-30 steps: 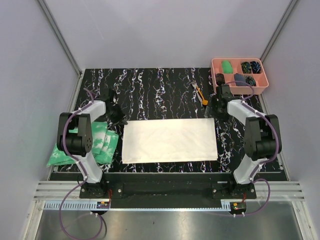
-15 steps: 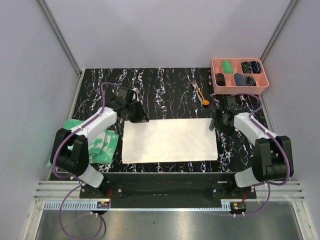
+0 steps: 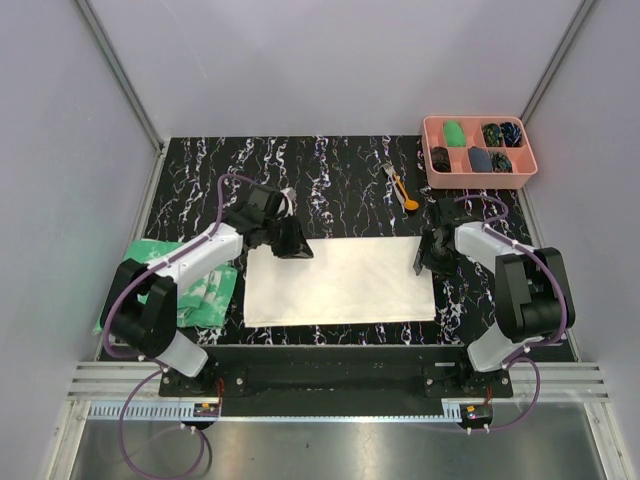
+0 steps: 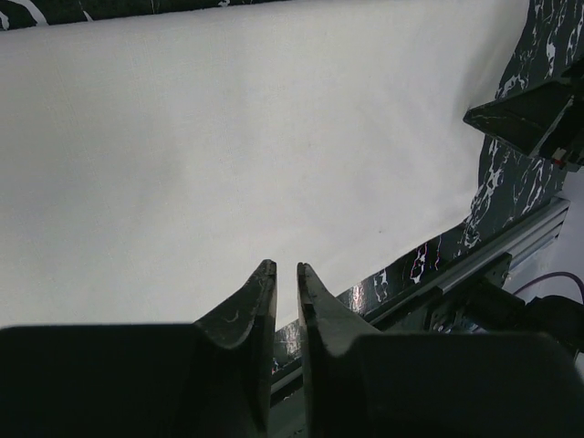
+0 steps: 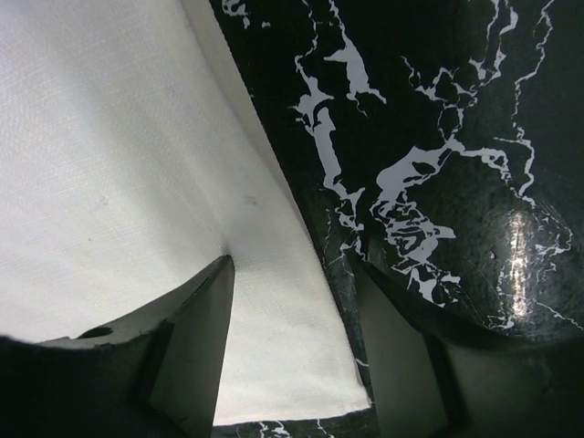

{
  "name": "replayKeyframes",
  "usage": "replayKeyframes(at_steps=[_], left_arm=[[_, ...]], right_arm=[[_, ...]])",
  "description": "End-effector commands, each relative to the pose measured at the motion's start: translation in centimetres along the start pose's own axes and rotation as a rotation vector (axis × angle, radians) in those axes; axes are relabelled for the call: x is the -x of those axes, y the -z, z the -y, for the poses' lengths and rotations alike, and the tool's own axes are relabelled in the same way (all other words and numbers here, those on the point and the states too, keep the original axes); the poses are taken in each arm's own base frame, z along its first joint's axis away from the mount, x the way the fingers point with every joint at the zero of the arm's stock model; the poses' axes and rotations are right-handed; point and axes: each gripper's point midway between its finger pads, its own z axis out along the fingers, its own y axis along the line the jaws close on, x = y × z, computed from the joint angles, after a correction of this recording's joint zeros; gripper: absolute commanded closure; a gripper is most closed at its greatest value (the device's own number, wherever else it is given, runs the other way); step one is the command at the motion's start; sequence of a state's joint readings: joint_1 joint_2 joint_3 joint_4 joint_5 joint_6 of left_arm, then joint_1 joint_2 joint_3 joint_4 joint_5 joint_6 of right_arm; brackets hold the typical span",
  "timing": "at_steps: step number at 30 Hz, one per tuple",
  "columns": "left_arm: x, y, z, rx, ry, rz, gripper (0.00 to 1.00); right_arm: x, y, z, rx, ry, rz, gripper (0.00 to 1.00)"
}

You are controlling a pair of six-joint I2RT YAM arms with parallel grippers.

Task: Fold the napkin into a case and place the utensils inside
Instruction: Pick up the rectangle-folded napkin from the center of the board.

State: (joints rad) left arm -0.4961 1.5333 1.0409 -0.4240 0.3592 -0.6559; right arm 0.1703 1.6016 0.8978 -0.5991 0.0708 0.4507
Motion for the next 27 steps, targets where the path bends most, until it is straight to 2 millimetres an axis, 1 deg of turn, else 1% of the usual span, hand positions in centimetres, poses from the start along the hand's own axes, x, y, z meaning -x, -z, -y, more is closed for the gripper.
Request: replayKeyframes(at_steps=[1, 2, 6, 9, 13, 14, 16, 18, 20, 21, 22, 24, 25, 27], left_arm=[[1.5, 2.2, 2.6, -0.089, -0.046, 0.087, 0.8], [1.5, 2.2, 2.7, -0.09, -0.048, 0.09, 0.8], [1.6, 2.2, 3.1, -0.109, -0.043, 0.09, 0.78], [1.6, 2.4, 3.4, -0.125, -0.041, 0.091, 0.78], [1.4, 2.8, 3.6, -0.136, -0.05, 0.094, 0.78], [1.4, 3.0, 3.6, -0.134, -0.051, 0.094, 0.78], [1.3, 3.3, 3.6, -0.134, -0.059, 0.095, 0.78], [1.3, 3.5, 3.5, -0.13, -0.068, 0.098, 0.78], [1.1, 3.5, 3.4, -0.126, -0.071, 0.089, 0.78], [1.0, 3.4, 3.3, -0.125, -0.078, 0.088, 0.78], [0.8, 3.2, 3.2, -0.124, -0.076, 0.075, 0.78], [0.6, 2.9, 3.2, -0.128, -0.073, 0.06, 0.78], [0.3, 2.5, 3.0, -0.126, -0.067, 0.046, 0.78], [0.2, 2.1, 3.0, -0.126, -0.06, 0.037, 0.79]], right_arm=[[0.6, -0.8, -0.3, -0.039, 0.004, 0.017, 0.39], [0.4, -0.9, -0.2, -0.057, 0.003, 0.008, 0.39], [-0.3, -1.3, -0.7, -0.048, -0.011, -0.023, 0.43], [-1.3, -2.3, -1.3, -0.025, -0.019, -0.072, 0.54], [-1.1, -2.4, -1.7, -0.011, 0.004, -0.075, 0.62], [-1.0, -2.4, -1.8, -0.001, 0.016, -0.072, 0.71], [-1.0, -2.3, -1.9, 0.012, 0.023, -0.071, 0.77], [-0.9, -2.0, -2.4, 0.043, 0.038, -0.059, 0.81], [-0.5, -1.7, -2.4, 0.053, 0.052, -0.036, 0.86], [-0.5, -1.6, -2.5, 0.062, 0.052, -0.034, 0.95], [-0.2, -1.4, -2.5, 0.067, 0.057, -0.024, 1.0], [0.3, -0.8, -2.2, 0.058, 0.058, 0.003, 1.0], [0.8, -0.1, -2.2, 0.062, 0.053, 0.029, 1.0], [1.4, 0.7, -1.4, 0.044, 0.032, 0.057, 1.0]])
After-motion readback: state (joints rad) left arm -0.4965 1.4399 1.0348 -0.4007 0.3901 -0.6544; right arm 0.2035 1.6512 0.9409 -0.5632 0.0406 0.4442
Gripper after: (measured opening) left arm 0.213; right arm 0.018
